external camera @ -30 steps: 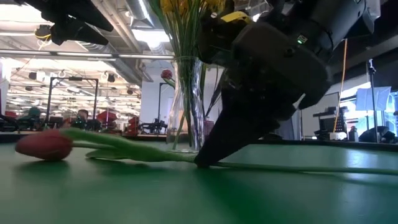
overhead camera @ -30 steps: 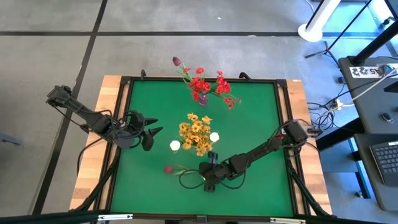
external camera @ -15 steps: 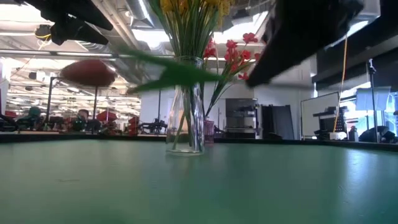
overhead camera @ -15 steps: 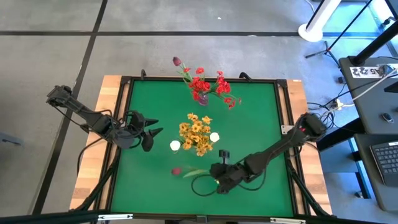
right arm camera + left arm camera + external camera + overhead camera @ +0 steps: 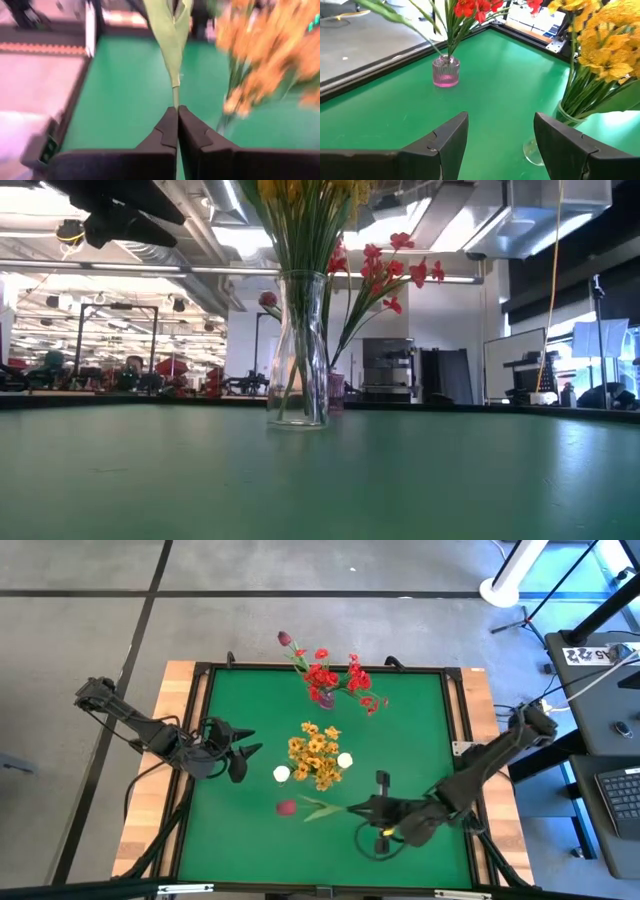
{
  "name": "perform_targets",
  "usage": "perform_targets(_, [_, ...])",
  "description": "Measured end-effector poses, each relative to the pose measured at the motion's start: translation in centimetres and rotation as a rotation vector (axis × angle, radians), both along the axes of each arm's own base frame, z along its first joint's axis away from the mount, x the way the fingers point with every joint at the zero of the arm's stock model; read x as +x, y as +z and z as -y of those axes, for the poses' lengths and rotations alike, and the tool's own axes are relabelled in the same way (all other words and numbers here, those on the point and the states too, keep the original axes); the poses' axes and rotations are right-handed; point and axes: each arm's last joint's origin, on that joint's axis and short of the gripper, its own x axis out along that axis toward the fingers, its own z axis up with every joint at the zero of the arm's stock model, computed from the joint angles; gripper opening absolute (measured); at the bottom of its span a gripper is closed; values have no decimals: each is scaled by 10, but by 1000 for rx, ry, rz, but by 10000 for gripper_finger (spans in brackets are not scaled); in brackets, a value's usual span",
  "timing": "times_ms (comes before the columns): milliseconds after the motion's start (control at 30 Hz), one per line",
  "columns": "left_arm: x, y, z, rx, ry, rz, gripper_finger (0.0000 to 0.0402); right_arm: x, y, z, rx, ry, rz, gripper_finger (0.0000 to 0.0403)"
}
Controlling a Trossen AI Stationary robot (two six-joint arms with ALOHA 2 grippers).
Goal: Sort flowers into vase by color
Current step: Put the red tulip into the purple vase
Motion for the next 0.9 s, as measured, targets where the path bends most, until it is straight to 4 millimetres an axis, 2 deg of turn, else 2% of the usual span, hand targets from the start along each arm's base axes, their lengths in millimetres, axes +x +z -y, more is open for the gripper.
perform_targets(300, [1,1,0,27,-8,-1,219,-27,77,5,-50,179,399,0])
perform_targets(467, [5,15,2,110,-19,48,219,-40,104,20,-180,156,529,0])
perform_targets(633, [9,48,2,204,-44,111,219,-38,118,56,-280,-14,542,0])
perform_targets(767, [11,70,-1,271,-40,153,219,-26,111,94,-272,-14,537,0])
perform_targets(900, [14,77,-7,328,-35,155,219,-20,105,140,-197,-8,554,0])
